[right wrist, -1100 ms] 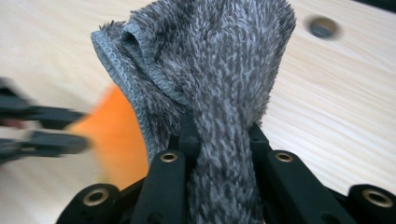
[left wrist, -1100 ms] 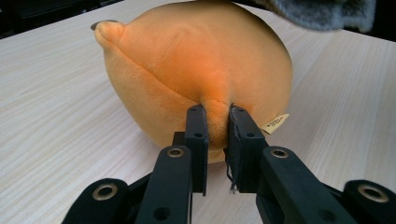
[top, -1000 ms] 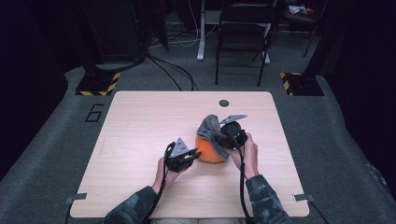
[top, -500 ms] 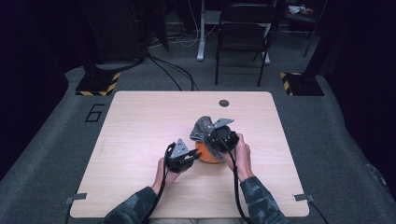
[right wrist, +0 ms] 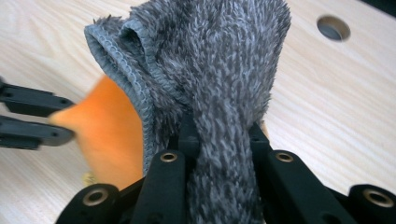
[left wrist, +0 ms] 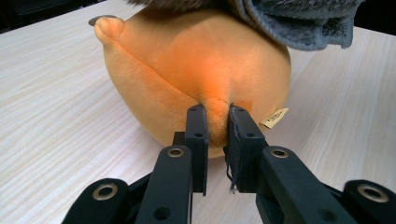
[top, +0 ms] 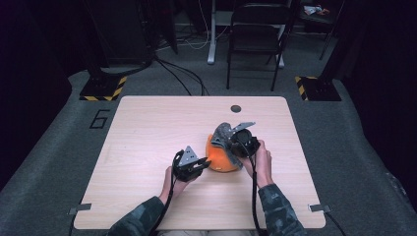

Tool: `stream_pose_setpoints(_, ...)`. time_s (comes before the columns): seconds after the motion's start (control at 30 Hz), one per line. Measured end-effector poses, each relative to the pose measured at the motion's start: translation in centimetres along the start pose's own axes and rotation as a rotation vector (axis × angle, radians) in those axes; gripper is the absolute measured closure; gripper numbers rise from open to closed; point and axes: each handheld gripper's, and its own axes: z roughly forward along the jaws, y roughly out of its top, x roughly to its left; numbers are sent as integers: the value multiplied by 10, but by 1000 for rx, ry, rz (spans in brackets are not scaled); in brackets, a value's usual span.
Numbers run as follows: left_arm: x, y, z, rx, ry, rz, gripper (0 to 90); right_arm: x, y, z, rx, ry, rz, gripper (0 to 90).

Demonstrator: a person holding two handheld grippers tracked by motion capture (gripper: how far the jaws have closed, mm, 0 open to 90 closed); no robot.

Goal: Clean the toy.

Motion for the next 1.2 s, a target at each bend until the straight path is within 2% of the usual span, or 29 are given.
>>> stream_pose_setpoints(0.2, 2, -1, -1, 7, -4, 3, 794, -20, -9, 6, 55, -48, 54, 754)
stream_pose_setpoints(0.27, 2, -1, 0, 5, -5, 4, 794, -29, -14, 10, 65, -32, 90, 754)
stream_pose_setpoints(0.37, 2, -1, 0, 5, -9, -10, 794, -37, -20, 15, 93, -41, 134, 755)
stream_pose_setpoints(0.57, 1, -1, 1, 4, -2, -2, 794, -52, -36, 30, 148, -56, 183, 755)
stream_pose_setpoints(0.63, 3, -2, 1, 4, -7, -16, 794, -55, -43, 40, 209, -66, 190, 754)
stream_pose_setpoints(0.7, 4, -2, 1, 3, -7, -22, 793, -56, -47, 44, 221, -60, 193, 754)
stream_pose_setpoints(0.73, 4, -3, 0, 2, -12, -25, 792, -60, -51, 52, 243, -45, 210, 754)
stream_pose_setpoints(0.77, 4, -3, 0, 3, -11, -23, 791, -60, -51, 51, 240, -50, 215, 754)
stream_pose_setpoints(0.87, 5, -3, 0, 2, -6, -16, 789, -61, -44, 35, 206, -122, 178, 754)
stream_pose_setpoints(0.93, 6, -2, 0, 0, -5, -13, 789, -66, -36, 14, 121, -116, 200, 755)
stream_pose_setpoints(0.97, 6, -2, 0, 0, -5, -13, 788, -66, -36, 14, 121, -116, 200, 755)
stream_pose_setpoints(1.0, 5, -2, 0, -5, -4, -18, 788, -65, -26, -5, 38, -76, 220, 755)
stream_pose_setpoints(1.03, 5, -2, 0, -6, -4, -16, 788, -63, -23, -11, 12, -48, 223, 755)
stream_pose_setpoints(1.07, 5, -2, 0, -6, -4, -16, 787, -63, -23, -11, 12, -48, 223, 755)
stream_pose_setpoints(1.1, 6, -3, -1, -1, -3, -12, 784, -51, -13, -19, -27, 25, 215, 755)
stream_pose_setpoints(1.17, 5, -3, -2, 3, 1, -3, 781, -37, -7, -14, -15, 92, 177, 755)
stream_pose_setpoints(1.2, 5, -2, -1, 4, 4, 0, 780, -29, -6, -9, 10, 106, 156, 755)
